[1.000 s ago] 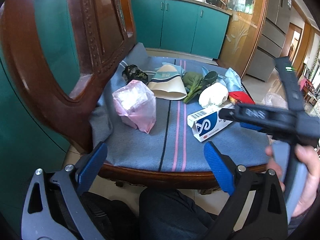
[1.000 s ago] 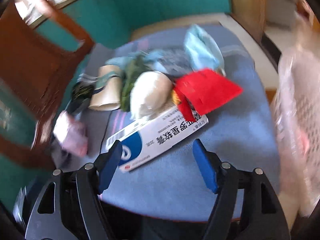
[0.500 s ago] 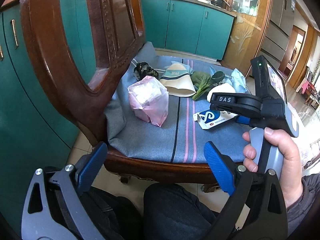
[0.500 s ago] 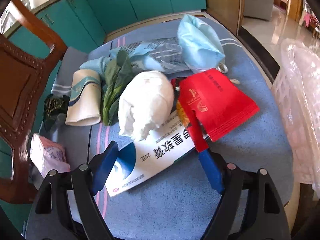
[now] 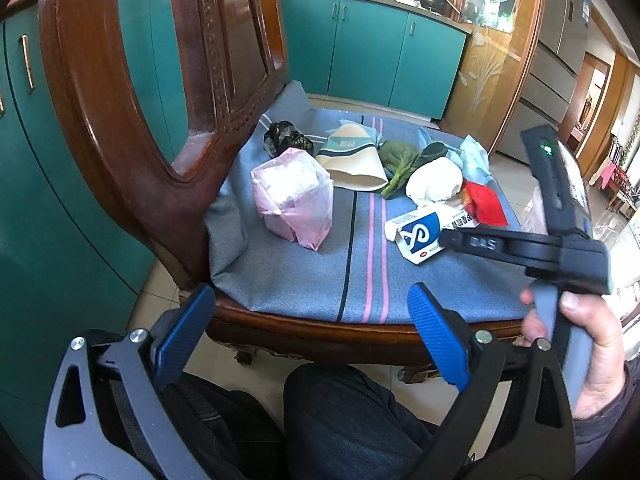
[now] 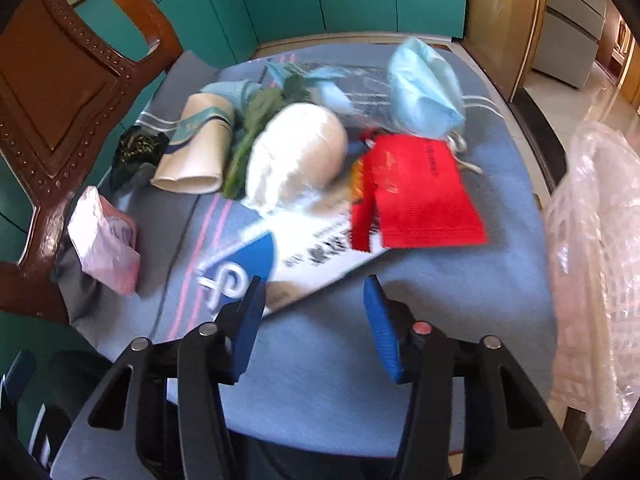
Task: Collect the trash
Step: 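Reach the right tool to the red packet and close on it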
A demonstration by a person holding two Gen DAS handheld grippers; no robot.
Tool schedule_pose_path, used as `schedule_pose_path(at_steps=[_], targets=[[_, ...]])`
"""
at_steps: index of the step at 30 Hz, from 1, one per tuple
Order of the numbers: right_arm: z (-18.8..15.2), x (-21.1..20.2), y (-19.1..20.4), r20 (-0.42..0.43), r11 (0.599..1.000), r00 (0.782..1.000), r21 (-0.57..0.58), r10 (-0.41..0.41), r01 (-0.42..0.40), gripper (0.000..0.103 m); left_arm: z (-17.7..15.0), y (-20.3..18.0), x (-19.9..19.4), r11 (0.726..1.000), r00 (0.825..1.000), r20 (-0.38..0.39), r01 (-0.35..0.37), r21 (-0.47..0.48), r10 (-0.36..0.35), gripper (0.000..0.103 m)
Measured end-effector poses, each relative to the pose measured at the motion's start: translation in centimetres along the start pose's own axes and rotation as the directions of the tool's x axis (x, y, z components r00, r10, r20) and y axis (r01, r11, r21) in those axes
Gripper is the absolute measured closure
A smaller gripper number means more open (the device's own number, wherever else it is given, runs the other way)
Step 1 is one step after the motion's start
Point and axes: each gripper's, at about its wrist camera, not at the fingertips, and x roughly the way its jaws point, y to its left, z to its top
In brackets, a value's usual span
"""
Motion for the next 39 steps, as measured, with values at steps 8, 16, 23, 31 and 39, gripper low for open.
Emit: schedule_pose_path(at_steps=[8,16,23,31,39], targets=[[-0.9,-1.3,-3.6,-0.003,0.995,0.998,0.087,0.055,-0.054,0.052,-0.1,-0.6,0.2,1.000,1.000,-0.007,0.002,0.012,-0.002,0.006],[-0.1,-1.0,-3.4,0.006,0.985,0.995,0.143,0.098,-0.098,0.037,-0.2,-1.6,0.6,0.999,1.000,-0.019,-0.003,0.046,0.004,0.006],[0.2,-1.6,-3.0,0.051,0.992,0.997,0.117,-0.053,0.047,0.037,-0.3,-1.4,0.9,0.999,1.000,-0.021,-0.016,0.037,0.017,0.006],[2.4,-2.2,-3.6,0.193,0.977,0.958,0.037,-0.211,0.208,0.034,-0.6,-2.2,1.4,0.998,0.999,-0.036,-0.010,0.063,0.012,0.006],[4.3,0.8,-4.3,0.154,0.982,0.971,-0.006,-0.184,0.187,0.029,-0.4,-1.9,1.5,0.998,0.999,-0.039,-0.023,0.053,0.025,0.006]])
